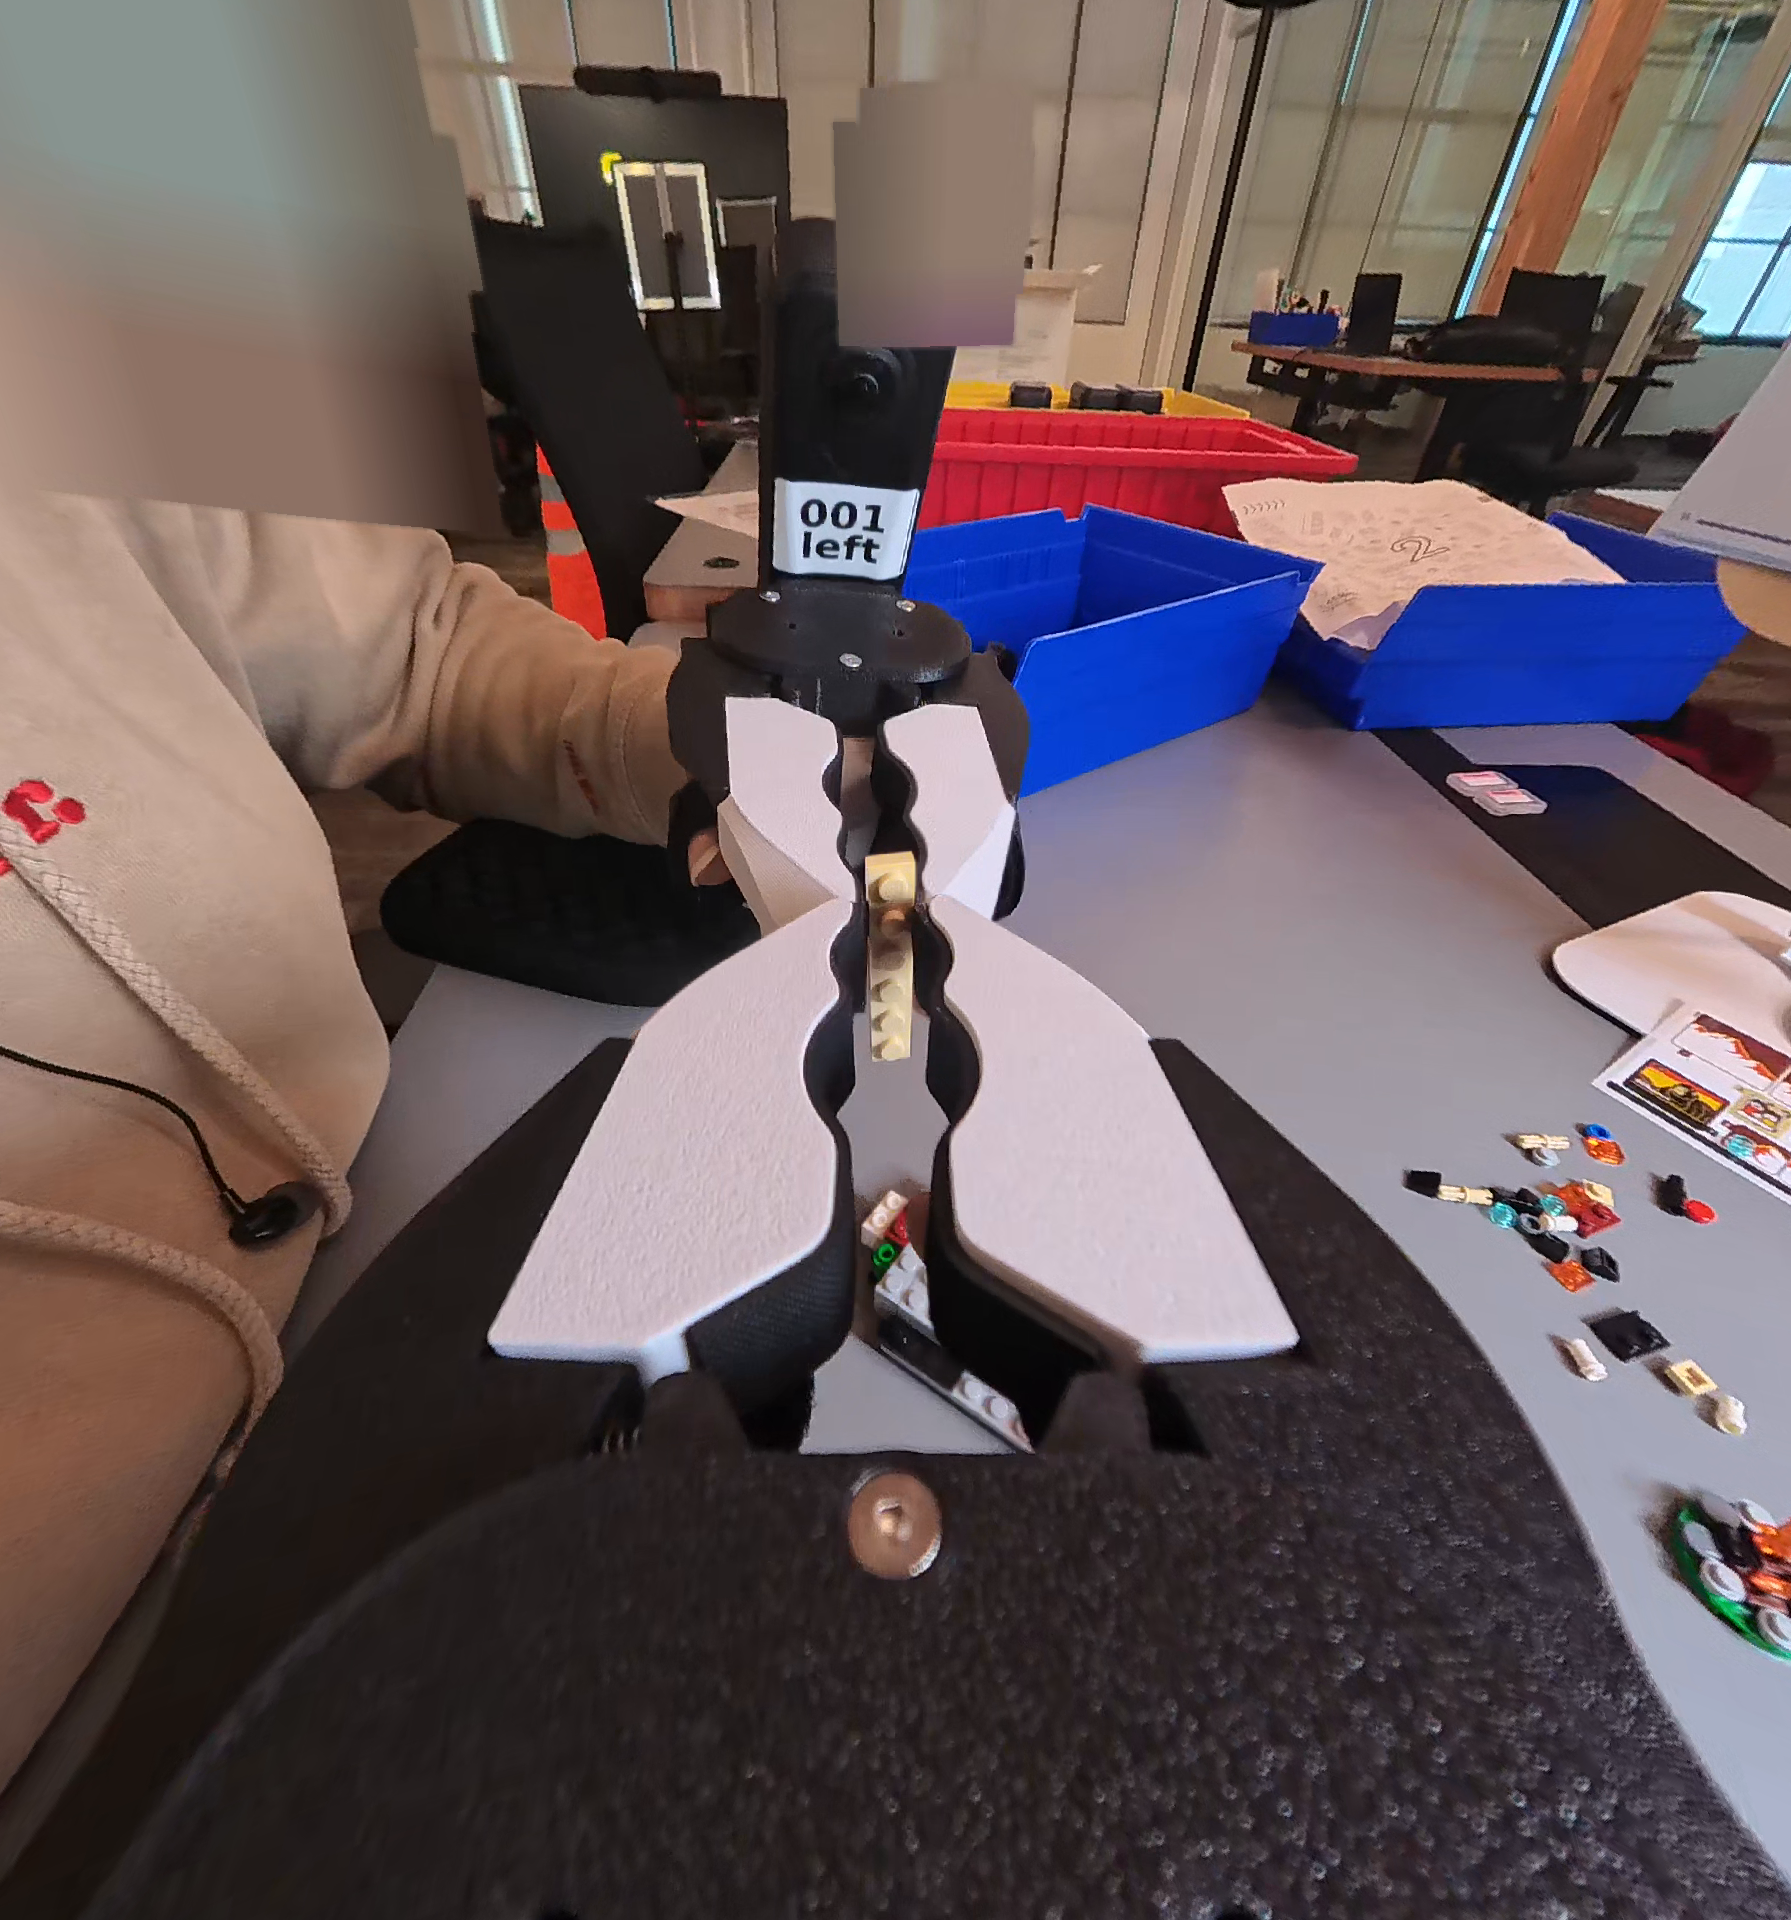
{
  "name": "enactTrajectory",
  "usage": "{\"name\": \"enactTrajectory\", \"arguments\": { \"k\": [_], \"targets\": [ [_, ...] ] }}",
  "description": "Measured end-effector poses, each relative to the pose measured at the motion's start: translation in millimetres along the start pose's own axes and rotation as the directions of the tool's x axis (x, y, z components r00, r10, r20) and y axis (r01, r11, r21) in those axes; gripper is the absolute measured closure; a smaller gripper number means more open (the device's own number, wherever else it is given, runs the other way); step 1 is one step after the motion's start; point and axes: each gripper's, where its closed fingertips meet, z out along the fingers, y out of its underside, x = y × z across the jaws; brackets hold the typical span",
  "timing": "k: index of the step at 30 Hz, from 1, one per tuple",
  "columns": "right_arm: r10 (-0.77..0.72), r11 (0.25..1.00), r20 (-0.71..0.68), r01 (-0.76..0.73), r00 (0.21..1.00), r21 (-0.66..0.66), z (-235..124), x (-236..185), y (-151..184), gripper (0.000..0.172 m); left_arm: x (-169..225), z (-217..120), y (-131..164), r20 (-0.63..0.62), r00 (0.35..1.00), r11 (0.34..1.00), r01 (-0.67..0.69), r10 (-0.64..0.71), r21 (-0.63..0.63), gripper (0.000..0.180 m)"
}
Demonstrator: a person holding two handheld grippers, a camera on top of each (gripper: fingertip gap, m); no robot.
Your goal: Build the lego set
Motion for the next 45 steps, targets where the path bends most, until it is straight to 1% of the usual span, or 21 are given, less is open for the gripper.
{"name": "enactTrajectory", "arguments": {
  "k": [3,5,6,8,10,11,13,15,17,19,20,22,24,27,32,45],
  "targets": [
    [-0.052,0.995,-0.012,0.051,0.999,-0.083,-5,5,6,0.164,-4,-4,-1,0.026,1.000,1.000,-0.011,0.011,-0.004,0.165],
    [-0.105,0.972,-0.007,0.101,0.994,-0.211,-13,11,17,0.164,-7,-8,-3,0.050,0.999,1.000,-0.010,0.010,0.001,0.164],
    [-0.137,0.945,0.011,0.134,0.991,-0.299,-18,13,27,0.164,-9,-11,-3,0.064,0.998,1.000,-0.011,0.011,0.001,0.164],
    [-0.206,0.861,0.070,0.214,0.976,-0.462,-28,15,47,0.164,-15,-13,3,0.101,0.995,0.999,-0.015,0.018,-0.028,0.165],
    [-0.249,0.752,0.142,0.284,0.958,-0.594,-35,13,69,0.163,-18,-13,11,0.129,0.991,0.998,-0.034,0.042,-0.062,0.167],
    [-0.268,0.702,0.178,0.318,0.947,-0.637,-36,12,79,0.163,-18,-12,17,0.137,0.990,0.996,-0.035,0.046,-0.086,0.167],
    [-0.288,0.617,0.247,0.377,0.925,-0.691,-35,9,96,0.163,-16,-9,25,0.136,0.989,0.990,-0.048,0.066,-0.131,0.166],
    [-0.328,0.547,0.302,0.441,0.895,-0.712,-30,9,108,0.163,-16,-6,32,0.144,0.985,0.982,-0.072,0.098,-0.177,0.166],
    [-0.376,0.482,0.348,0.502,0.859,-0.718,-25,16,114,0.163,-18,-6,40,0.165,0.979,0.973,-0.080,0.118,-0.218,0.166],
    [-0.416,0.426,0.388,0.553,0.823,-0.716,-19,25,116,0.163,-25,-7,50,0.200,0.973,0.962,-0.057,0.113,-0.268,0.166],
    [-0.435,0.402,0.404,0.575,0.805,-0.713,-16,30,116,0.163,-28,-9,59,0.219,0.971,0.951,-0.027,0.099,-0.309,0.162],
    [-0.469,0.360,0.433,0.615,0.769,-0.702,-12,41,116,0.163,-36,-13,77,0.264,0.962,0.921,0.033,0.077,-0.388,0.146],
    [-0.482,0.347,0.454,0.639,0.750,-0.687,-8,48,116,0.163,-40,-16,93,0.283,0.957,0.891,0.069,0.068,-0.448,0.131],
    [-0.478,0.370,0.466,0.651,0.745,-0.662,0,51,116,0.163,-42,-19,110,0.287,0.957,0.860,0.109,0.045,-0.498,0.125],
    [-0.486,0.363,0.496,0.682,0.720,-0.635,11,53,120,0.163,-40,-16,119,0.259,0.966,0.846,0.118,0.025,-0.520,0.129],
    [-0.430,0.375,0.559,0.704,0.708,-0.603,30,52,132,0.162,-42,-19,118,0.249,0.968,0.861,0.124,0.003,-0.493,0.133]
  ]
}}
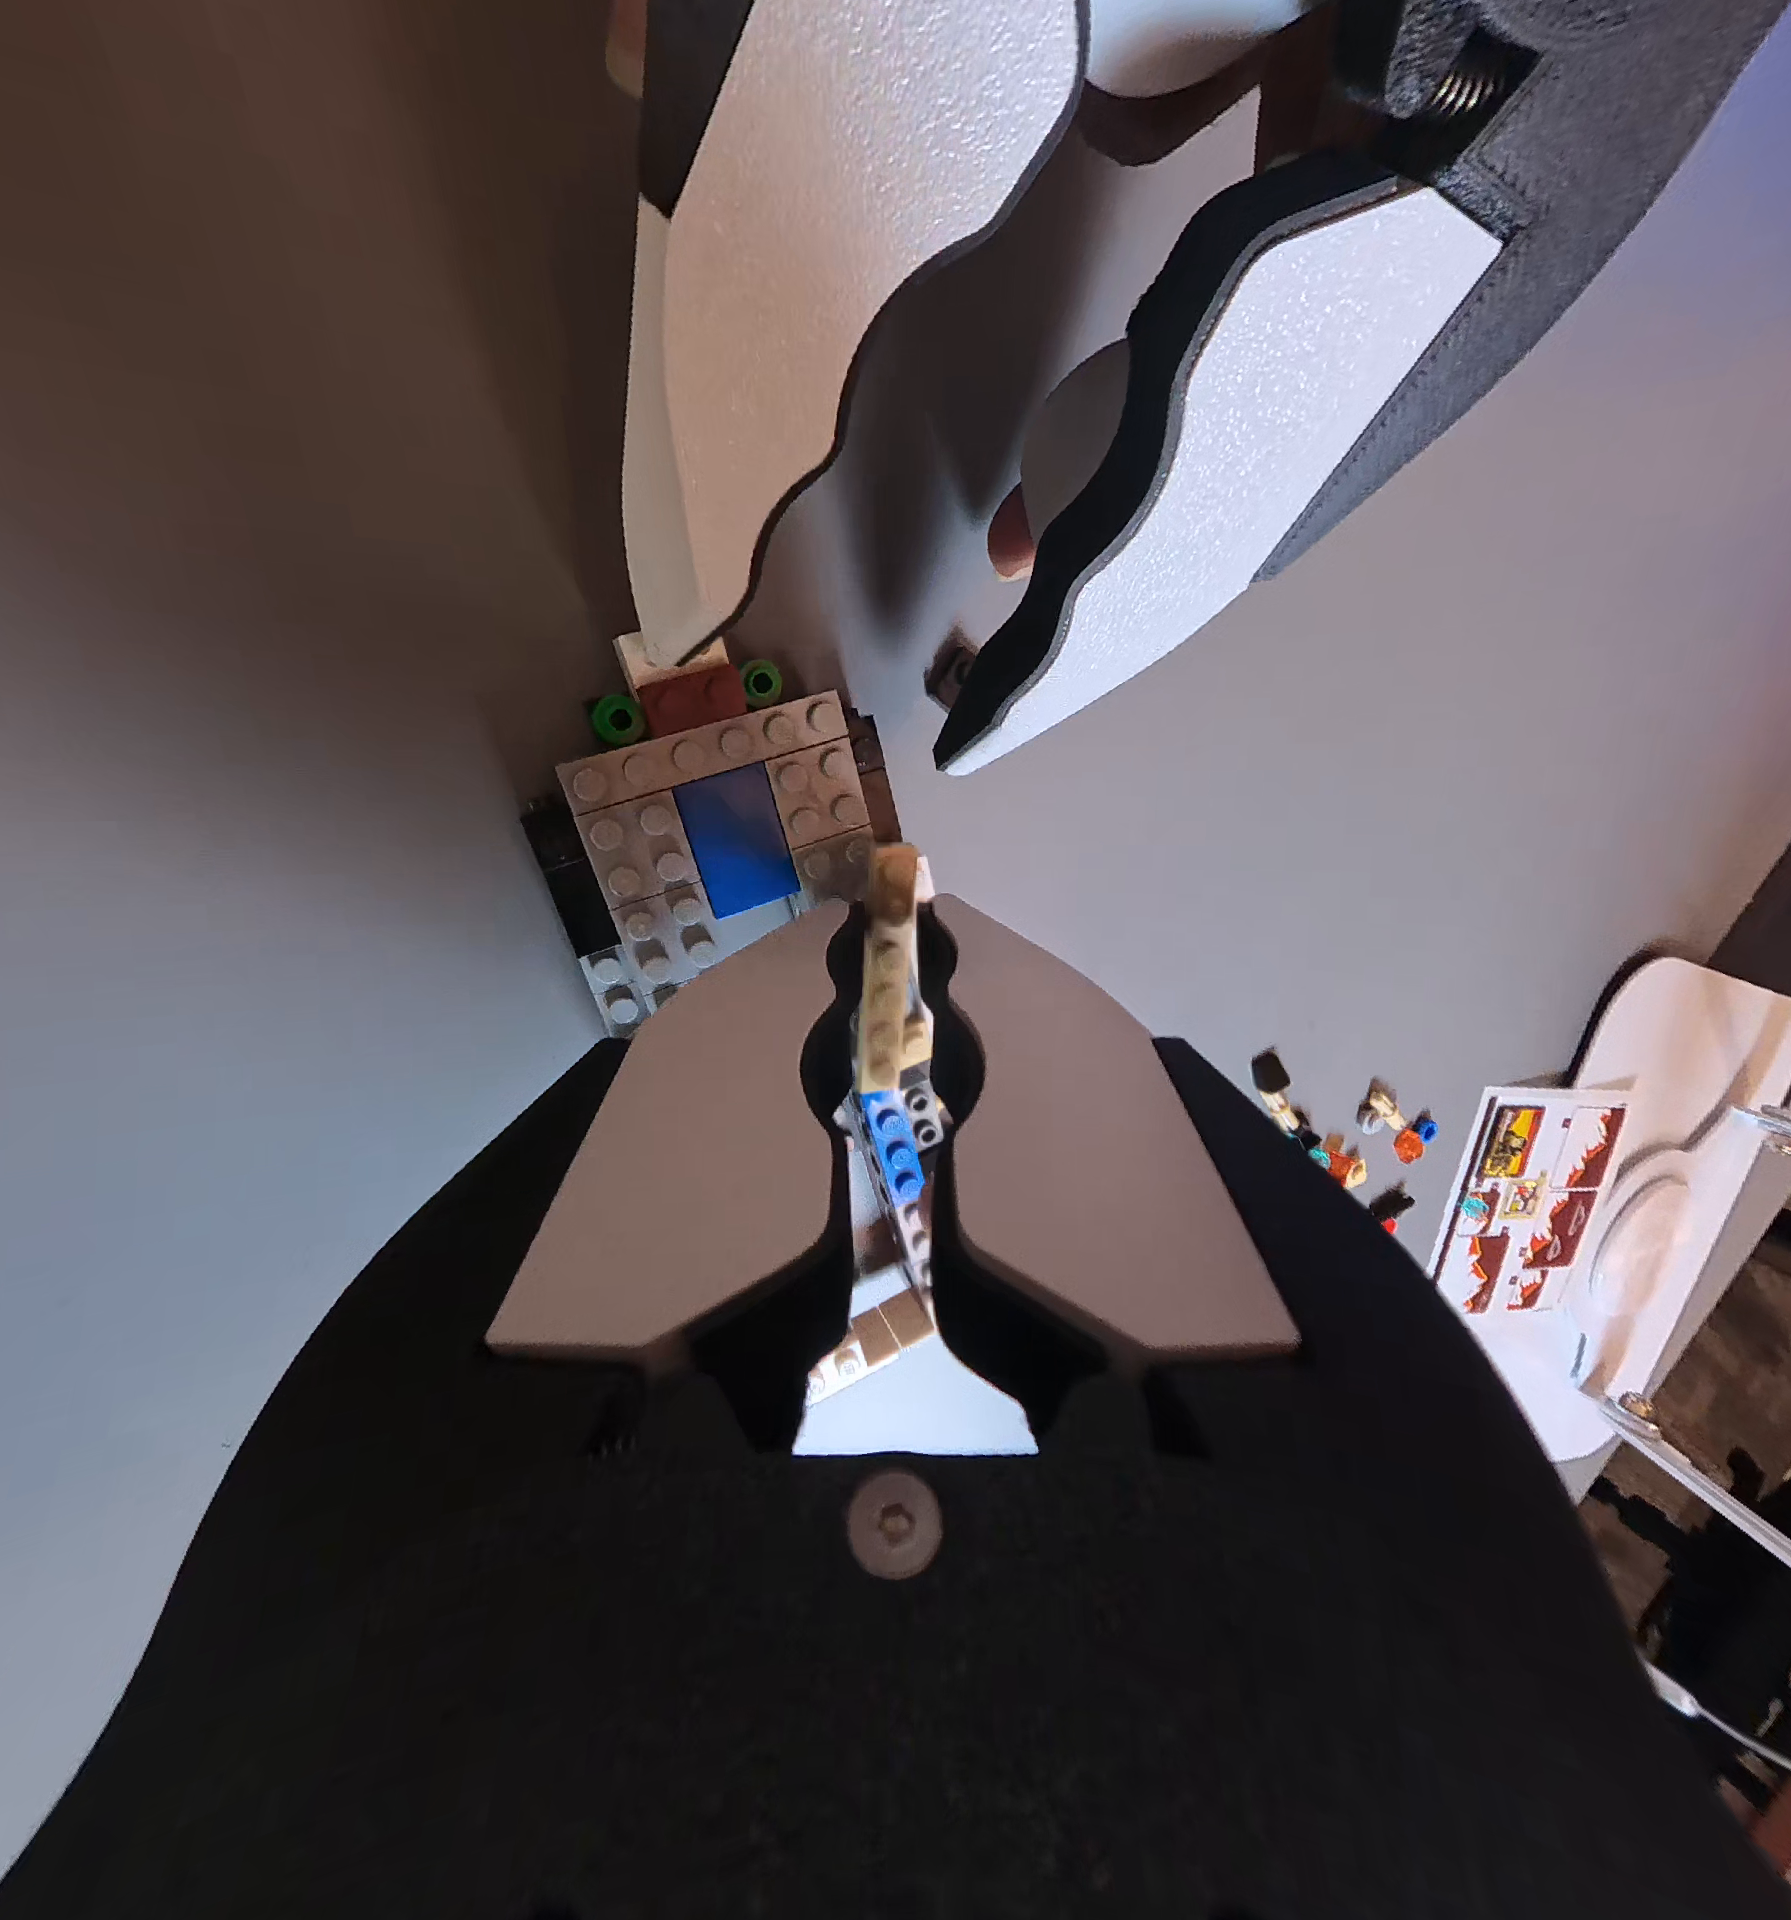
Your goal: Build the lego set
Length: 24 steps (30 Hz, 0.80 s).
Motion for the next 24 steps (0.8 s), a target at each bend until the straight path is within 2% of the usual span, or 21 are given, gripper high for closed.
{"name": "enactTrajectory", "arguments": {
  "k": [5,13,20,24],
  "targets": [
    [0.035,0.999,-0.013,-0.034,0.999,0.034,-4,4,-1,0.155,-3,-3,-2,0.003,1.000,1.000,0.013,-0.013,0.018,0.135],
    [0.224,0.971,-0.008,-0.223,0.974,0.085,-24,-1,22,0.153,-5,-1,-2,0.000,1.000,0.999,0.027,-0.027,0.024,0.143],
    [0.222,0.971,0.028,-0.224,0.975,0.082,-11,-7,20,0.155,3,4,-5,-0.003,0.999,0.999,0.034,-0.034,0.018,0.127],
    [0.188,0.980,0.040,-0.190,0.981,0.053,-4,-7,20,0.163,7,5,-8,0.003,0.999,0.999,0.036,-0.036,0.023,0.121]
  ]
}}
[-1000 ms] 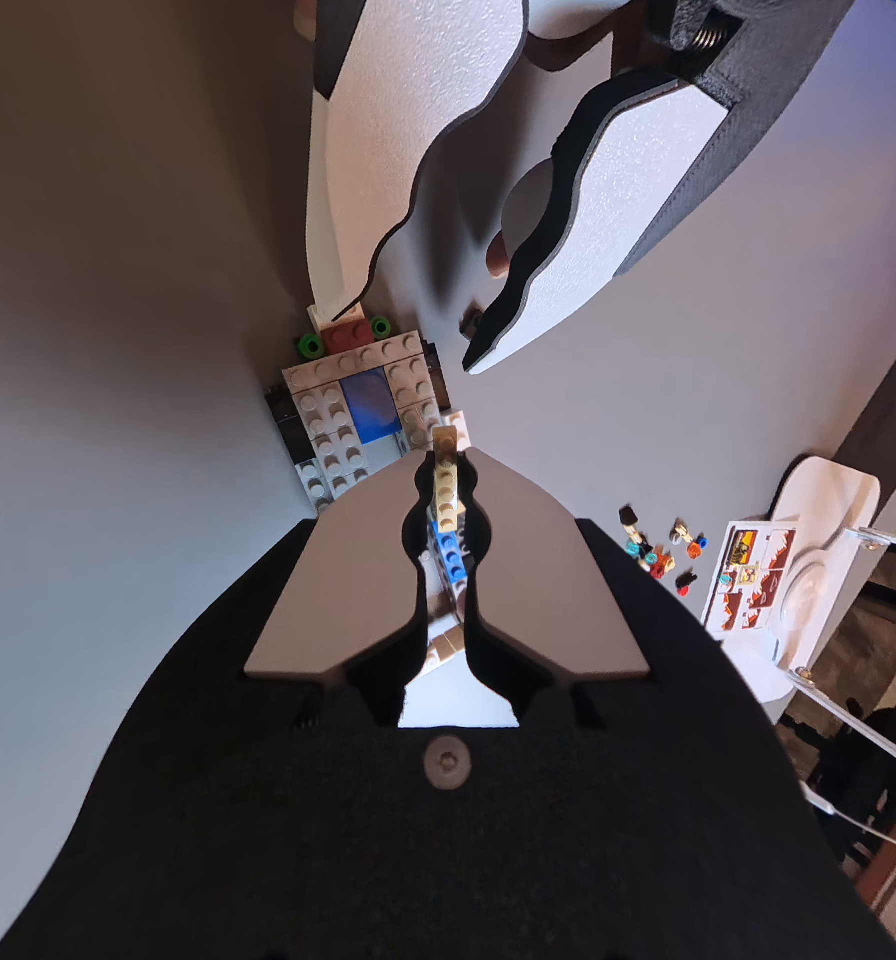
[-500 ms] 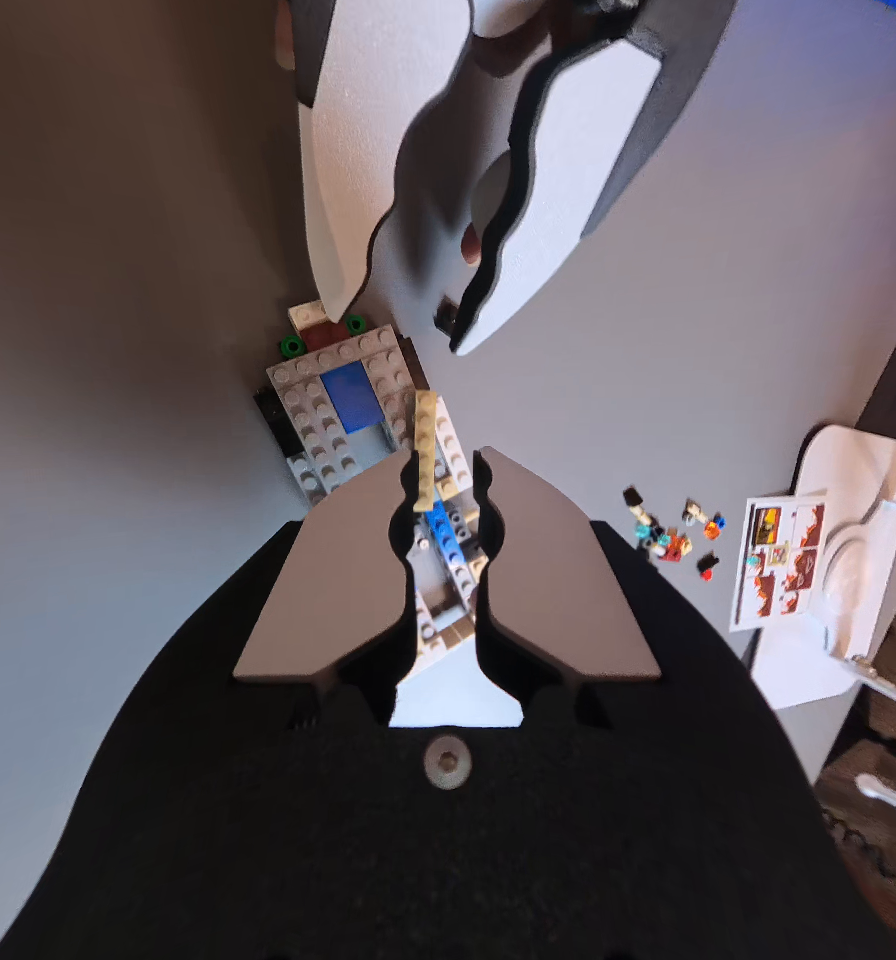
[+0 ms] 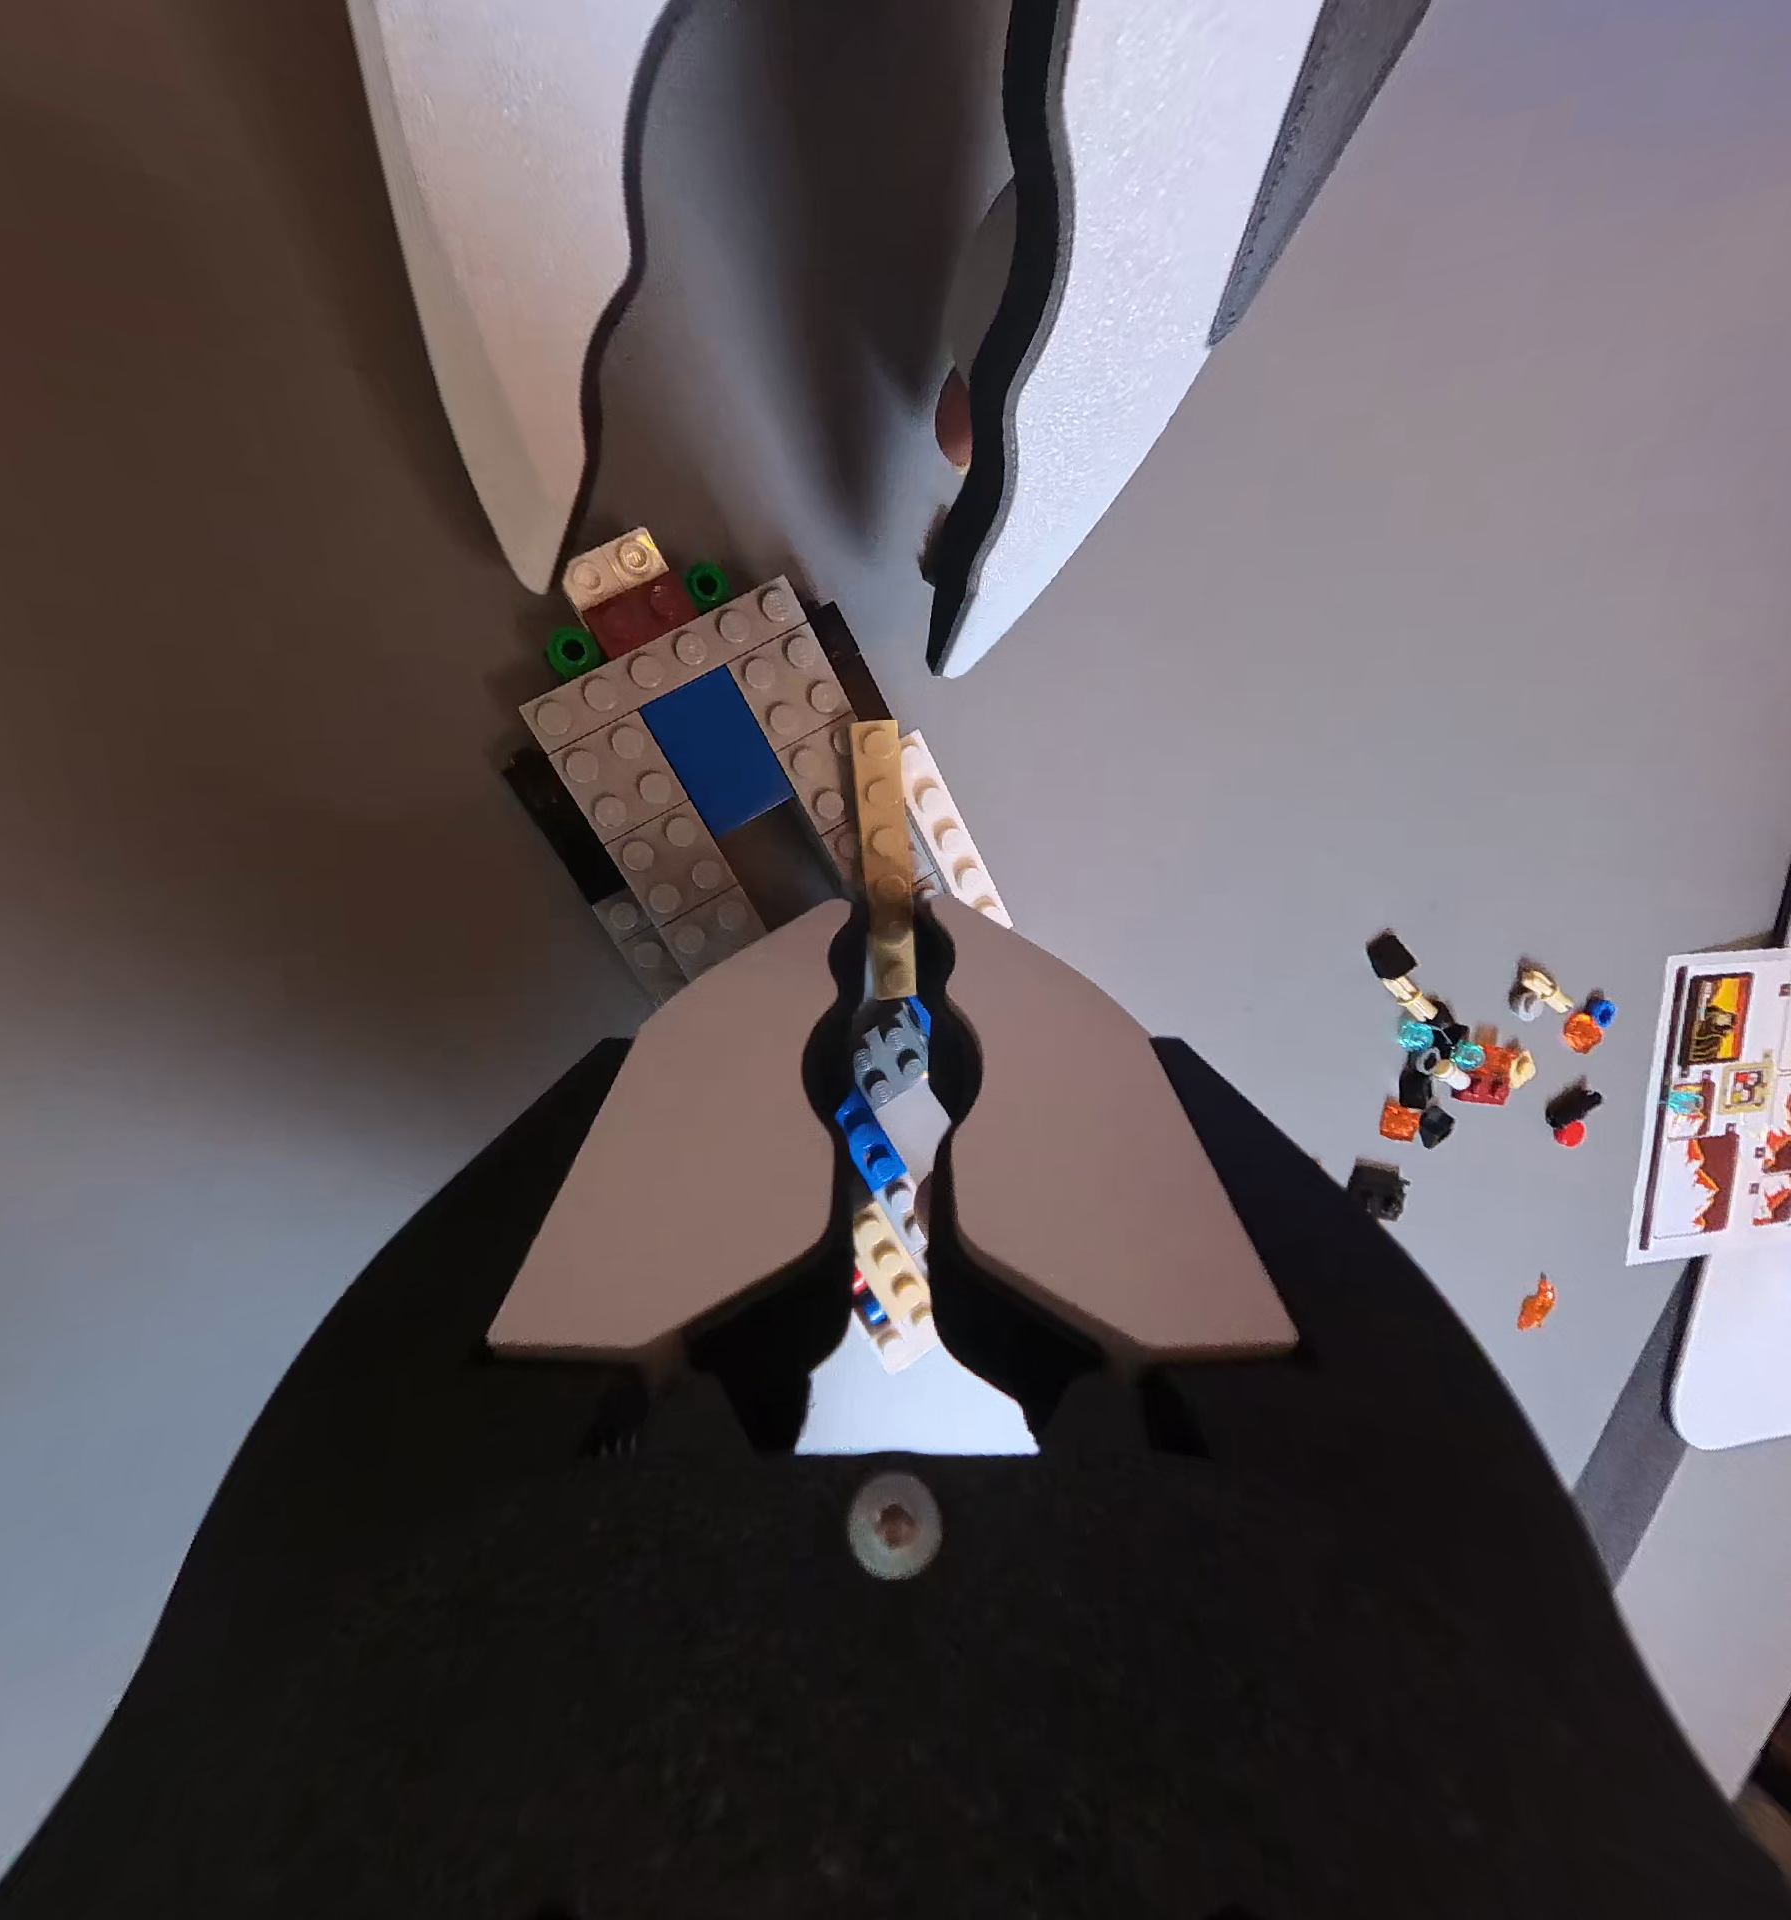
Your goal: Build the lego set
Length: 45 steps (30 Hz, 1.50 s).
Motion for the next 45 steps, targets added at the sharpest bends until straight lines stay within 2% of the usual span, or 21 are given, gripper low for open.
{"name": "enactTrajectory", "arguments": {
  "k": [6,14,22,25,32,34,37,40,45],
  "targets": [
    [-0.107,0.994,0.038,0.108,0.993,-0.010,-3,2,-8,0.163,0,3,5,-0.003,1.000,1.000,-0.003,0.003,-0.023,0.120],
    [-0.285,0.952,0.162,0.299,0.945,-0.071,0,1,-7,0.163,-2,1,6,-0.001,1.000,1.000,-0.010,0.010,-0.022,0.122],
    [-0.336,0.930,0.221,0.360,0.916,-0.079,1,3,-6,0.163,-3,-1,7,-0.010,1.000,1.000,-0.007,0.007,-0.019,0.122],
    [-0.335,0.933,0.202,0.355,0.920,-0.067,2,5,-6,0.163,-3,-2,7,-0.013,1.000,1.000,-0.009,0.009,-0.016,0.122],
    [-0.265,0.962,0.120,0.271,0.957,-0.039,-6,15,-6,0.154,-1,-1,7,-0.018,1.000,1.000,-0.014,0.013,-0.019,0.121],
    [-0.193,0.980,0.090,0.196,0.977,-0.028,-15,21,0,0.153,-2,-1,7,-0.016,1.000,1.000,-0.015,0.014,-0.017,0.121],
    [-0.011,0.998,0.095,0.016,0.995,-0.056,-27,26,26,0.135,-1,0,7,-0.017,1.000,1.000,-0.013,0.013,-0.021,0.120],
    [0.144,0.987,0.124,-0.133,0.982,-0.090,-31,23,56,0.115,0,1,9,-0.014,1.000,0.999,-0.014,0.013,-0.031,0.115],
    [0.239,0.971,0.197,-0.234,0.951,-0.045,-15,14,67,0.094,4,6,9,0.004,1.000,0.998,-0.025,0.026,-0.057,0.104]
  ]
}}
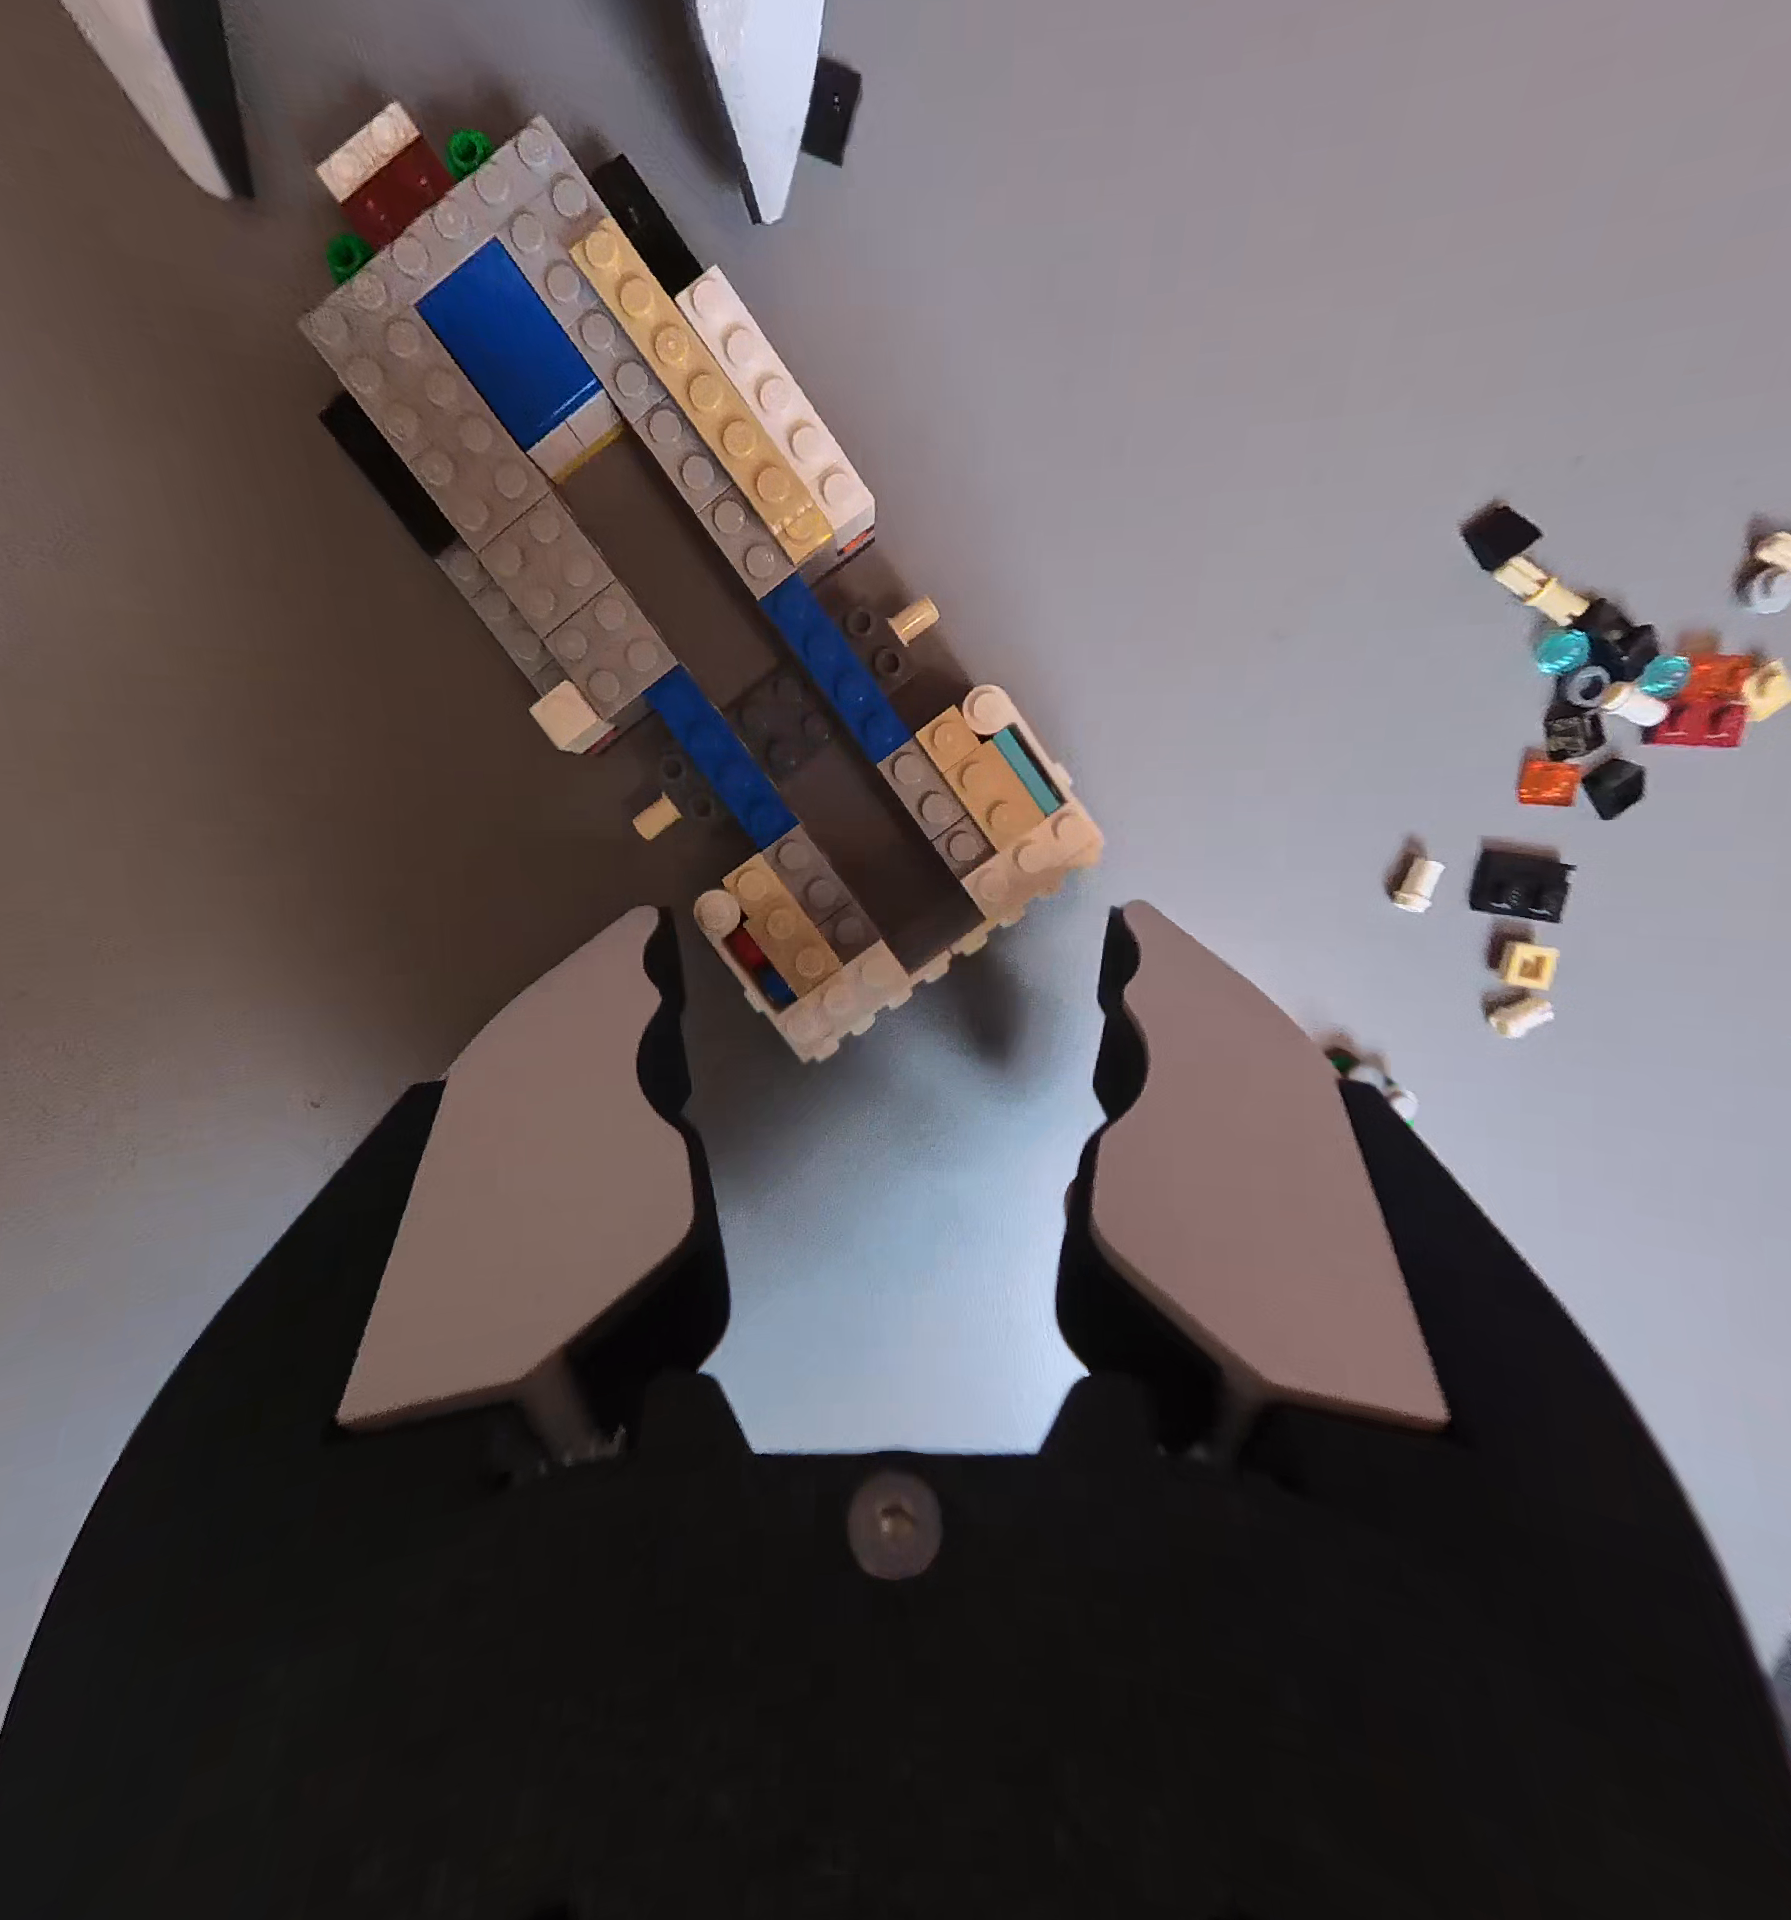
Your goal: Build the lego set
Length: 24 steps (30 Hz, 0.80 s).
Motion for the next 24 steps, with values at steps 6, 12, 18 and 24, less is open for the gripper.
{"name": "enactTrajectory", "arguments": {
  "k": [6,12,18,24],
  "targets": [
    [-0.004,1.000,0.023,0.004,1.000,0.006,10,-4,-4,0.093,-6,2,0,0.029,1.000,1.000,0.001,-0.001,-0.004,0.104],
    [0.202,0.979,-0.075,-0.200,0.976,0.040,-1,-42,8,0.095,-15,-14,-10,0.016,0.999,0.997,0.035,-0.037,0.066,0.112],
    [0.467,0.875,-0.169,-0.427,0.868,0.227,-9,-84,10,0.095,-7,-15,-17,-0.005,1.000,0.996,0.015,-0.015,0.092,0.134],
    [0.502,0.839,-0.178,-0.427,0.847,0.337,-11,-114,2,0.108,1,-5,-23,-0.013,0.999,0.998,-0.042,0.042,0.051,0.149]
  ]
}}
